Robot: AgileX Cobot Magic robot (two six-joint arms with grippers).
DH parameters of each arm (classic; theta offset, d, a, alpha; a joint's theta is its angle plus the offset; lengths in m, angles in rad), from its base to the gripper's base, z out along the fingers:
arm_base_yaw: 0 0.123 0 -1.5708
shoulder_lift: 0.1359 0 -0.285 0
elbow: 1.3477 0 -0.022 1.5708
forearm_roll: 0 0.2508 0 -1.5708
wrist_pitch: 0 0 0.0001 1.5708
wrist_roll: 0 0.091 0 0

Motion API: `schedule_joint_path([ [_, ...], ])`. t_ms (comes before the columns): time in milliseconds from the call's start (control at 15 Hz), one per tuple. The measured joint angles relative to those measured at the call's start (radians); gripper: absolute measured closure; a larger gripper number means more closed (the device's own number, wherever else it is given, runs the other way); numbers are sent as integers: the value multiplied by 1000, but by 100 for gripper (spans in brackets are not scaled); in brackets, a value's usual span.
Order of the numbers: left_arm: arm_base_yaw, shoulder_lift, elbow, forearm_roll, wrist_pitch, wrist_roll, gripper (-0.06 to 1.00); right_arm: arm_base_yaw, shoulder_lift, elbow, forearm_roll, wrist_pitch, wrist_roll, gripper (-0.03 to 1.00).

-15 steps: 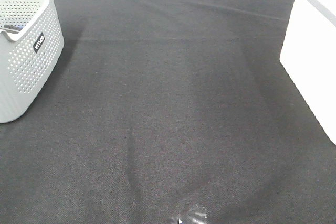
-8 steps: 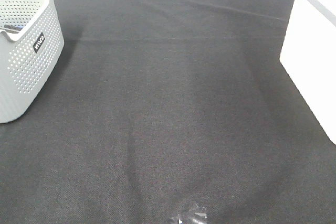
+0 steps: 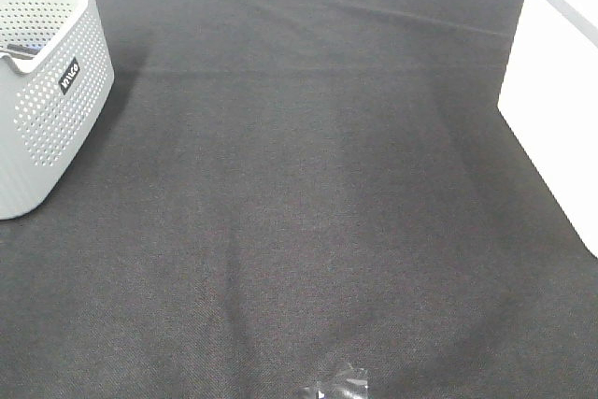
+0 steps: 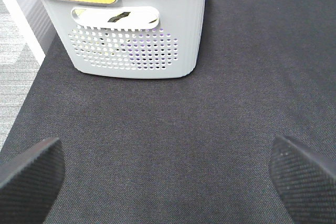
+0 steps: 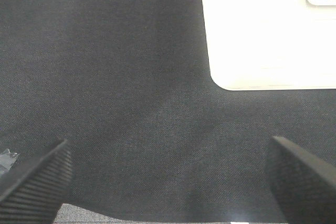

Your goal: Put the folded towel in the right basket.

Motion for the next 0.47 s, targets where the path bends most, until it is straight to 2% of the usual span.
schedule_joint_path([
  [467,0,0,0,0,0,0,-5,0,0,0,0,0,0,1],
])
